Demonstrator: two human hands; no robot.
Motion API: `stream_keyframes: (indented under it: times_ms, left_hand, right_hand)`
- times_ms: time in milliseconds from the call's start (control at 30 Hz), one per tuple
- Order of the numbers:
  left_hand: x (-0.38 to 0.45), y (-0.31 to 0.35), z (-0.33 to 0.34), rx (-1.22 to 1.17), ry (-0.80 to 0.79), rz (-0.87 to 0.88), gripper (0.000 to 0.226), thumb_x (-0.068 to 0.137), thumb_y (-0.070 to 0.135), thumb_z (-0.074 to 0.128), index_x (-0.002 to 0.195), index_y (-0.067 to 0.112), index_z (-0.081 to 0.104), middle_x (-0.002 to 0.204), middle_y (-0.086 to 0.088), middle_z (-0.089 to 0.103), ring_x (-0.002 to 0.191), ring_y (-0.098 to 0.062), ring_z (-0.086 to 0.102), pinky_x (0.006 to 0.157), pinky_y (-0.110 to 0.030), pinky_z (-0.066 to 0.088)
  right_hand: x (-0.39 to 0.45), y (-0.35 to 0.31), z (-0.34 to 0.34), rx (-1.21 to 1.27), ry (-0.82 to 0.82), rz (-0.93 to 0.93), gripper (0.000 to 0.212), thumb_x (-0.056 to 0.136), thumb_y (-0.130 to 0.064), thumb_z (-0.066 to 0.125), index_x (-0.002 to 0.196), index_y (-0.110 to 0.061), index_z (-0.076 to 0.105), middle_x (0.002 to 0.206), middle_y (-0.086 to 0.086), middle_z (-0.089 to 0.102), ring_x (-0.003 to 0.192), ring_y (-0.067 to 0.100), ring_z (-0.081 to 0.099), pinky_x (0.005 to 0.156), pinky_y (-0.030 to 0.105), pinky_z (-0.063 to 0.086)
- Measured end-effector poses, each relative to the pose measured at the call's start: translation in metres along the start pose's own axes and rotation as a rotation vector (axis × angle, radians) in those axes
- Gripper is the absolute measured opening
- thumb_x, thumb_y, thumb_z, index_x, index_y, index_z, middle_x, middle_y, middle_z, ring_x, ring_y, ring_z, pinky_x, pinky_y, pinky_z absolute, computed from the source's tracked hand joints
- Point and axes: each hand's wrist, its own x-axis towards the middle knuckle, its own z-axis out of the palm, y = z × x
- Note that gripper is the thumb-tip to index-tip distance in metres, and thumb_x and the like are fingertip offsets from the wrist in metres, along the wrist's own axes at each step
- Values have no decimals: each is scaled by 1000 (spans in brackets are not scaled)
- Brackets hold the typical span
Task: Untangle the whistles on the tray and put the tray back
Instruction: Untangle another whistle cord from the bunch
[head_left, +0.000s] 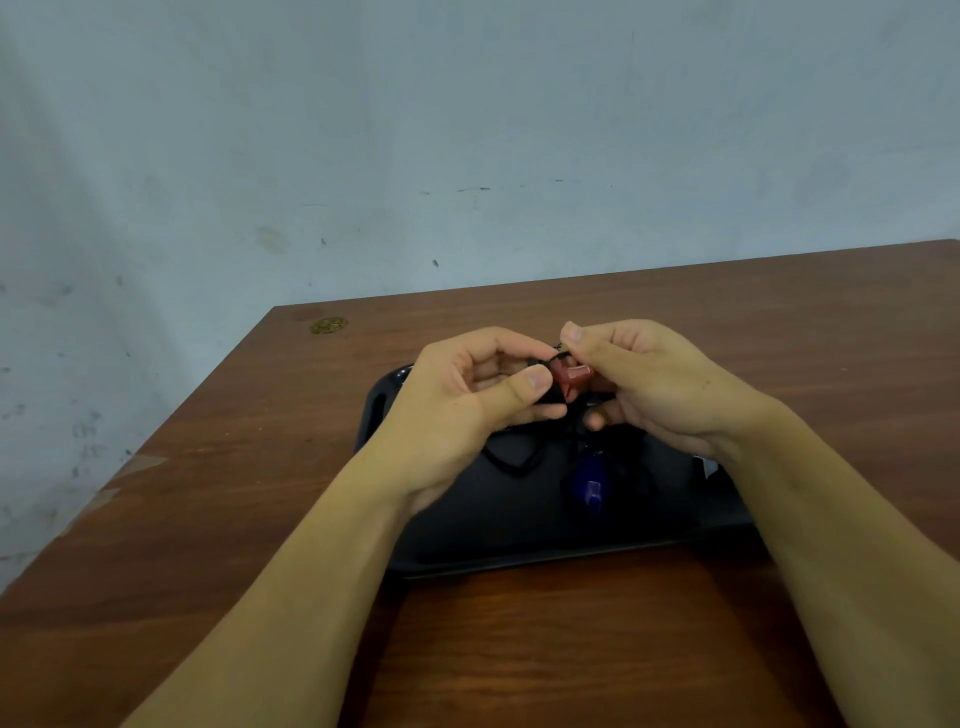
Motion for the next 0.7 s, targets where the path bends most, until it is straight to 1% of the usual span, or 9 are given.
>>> stream_keyframes:
  times_ms: [100, 200, 300, 367, 467, 533, 600, 667, 700]
  left_hand:
    - [-1, 3, 2, -149, -34, -23, 30, 88, 4, 61, 115, -9, 62, 105, -29, 68, 97, -34, 71, 81, -29, 59]
    - [-2, 4, 3, -226, -40, -20, 28, 88, 3, 59, 113, -8, 62, 109, -27, 68, 100, -33, 71, 80, -28, 59]
    - [-2, 3, 3, -198, -20, 6, 26, 88, 4, 60, 111, -7, 63, 108, -27, 69, 99, -33, 71, 81, -29, 59]
    - [-1, 3, 4, -172, 1, 23, 25, 86, 4, 61, 109, -6, 64, 104, -24, 70, 94, -31, 72, 80, -29, 59]
    - [-1, 3, 5, -177, 26, 43, 21, 84, 4, 61, 104, -3, 65, 97, -16, 73, 88, -26, 73, 79, -29, 59]
    - [0, 4, 3, -185, 41, 53, 21, 83, 4, 62, 103, -1, 66, 95, -12, 74, 89, -24, 73, 79, -29, 59]
    - [0, 5, 2, -193, 41, 56, 21, 83, 4, 62, 103, -1, 66, 97, -13, 73, 90, -24, 72, 79, -29, 59]
    - [-1, 5, 2, -214, 32, 56, 21, 83, 3, 62, 103, -2, 66, 98, -16, 71, 90, -24, 72, 79, -29, 59]
    - [-1, 5, 2, -224, 29, 56, 20, 84, 3, 62, 104, -2, 66, 99, -16, 71, 90, -25, 72, 79, -29, 59]
  right_hand:
    - [-1, -3, 5, 117, -7, 4, 43, 85, -52, 55, 70, -13, 66, 65, 1, 54, 59, 9, 49, 47, 20, 38]
    - [-2, -5, 6, 147, 3, 23, 45, 83, -55, 55, 68, -12, 59, 59, -3, 47, 52, 7, 43, 42, 17, 32]
    - [-2, -5, 6, 129, 12, 14, 47, 83, -56, 55, 73, -10, 63, 63, 0, 50, 54, 7, 46, 43, 18, 35]
    - [-1, -4, 5, 129, 13, 10, 49, 85, -55, 55, 80, -8, 65, 68, 3, 52, 57, 8, 50, 45, 20, 39]
    - [0, -2, 1, 213, -10, 14, 45, 90, -52, 57, 83, -8, 65, 71, 2, 56, 63, 11, 56, 48, 22, 43]
    - [-1, -2, -2, 287, -60, 12, 36, 92, -43, 60, 86, -8, 67, 74, 2, 59, 68, 12, 59, 49, 22, 47]
    - [-2, 0, -5, 356, -112, 10, 27, 88, -31, 60, 93, -6, 68, 77, 2, 60, 71, 13, 61, 51, 21, 49]
    - [-2, 3, -9, 423, -170, 2, 29, 86, -29, 72, 98, -3, 67, 78, 3, 62, 72, 12, 63, 52, 20, 50]
    - [-2, 4, -10, 438, -201, -1, 37, 81, -32, 80, 98, -2, 67, 78, 2, 63, 71, 11, 63, 52, 19, 50]
